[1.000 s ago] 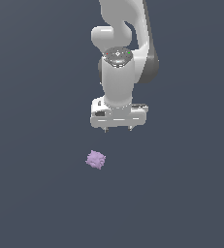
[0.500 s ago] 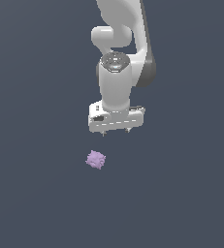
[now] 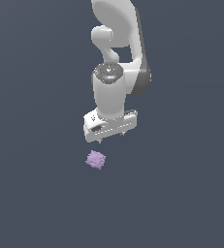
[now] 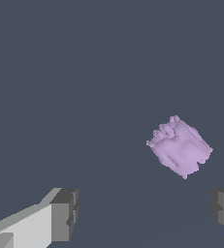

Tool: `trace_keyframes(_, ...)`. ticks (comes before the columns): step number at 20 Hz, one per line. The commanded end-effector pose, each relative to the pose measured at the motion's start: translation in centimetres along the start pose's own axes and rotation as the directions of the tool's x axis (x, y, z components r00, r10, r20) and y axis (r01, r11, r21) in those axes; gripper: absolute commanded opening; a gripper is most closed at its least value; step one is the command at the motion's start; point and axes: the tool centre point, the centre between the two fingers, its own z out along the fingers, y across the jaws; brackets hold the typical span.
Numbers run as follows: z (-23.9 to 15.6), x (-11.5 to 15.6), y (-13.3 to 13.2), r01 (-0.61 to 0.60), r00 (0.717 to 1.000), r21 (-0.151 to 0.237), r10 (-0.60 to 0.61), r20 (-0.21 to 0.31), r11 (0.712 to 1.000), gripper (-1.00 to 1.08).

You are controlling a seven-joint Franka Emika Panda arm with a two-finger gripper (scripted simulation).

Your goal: Pick up the object and move it to a goal position.

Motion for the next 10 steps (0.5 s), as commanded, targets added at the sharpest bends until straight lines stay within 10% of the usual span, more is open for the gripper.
trace_keyframes(1,0.5,0.2,0.7,0.064,0.998,-0.002,-0.064,0.002,0.998,1.00)
trace_keyframes(10,2.5,0.7,3.0,0.284,0.959,-0.007,-0.283,0.011,0.959,1.00)
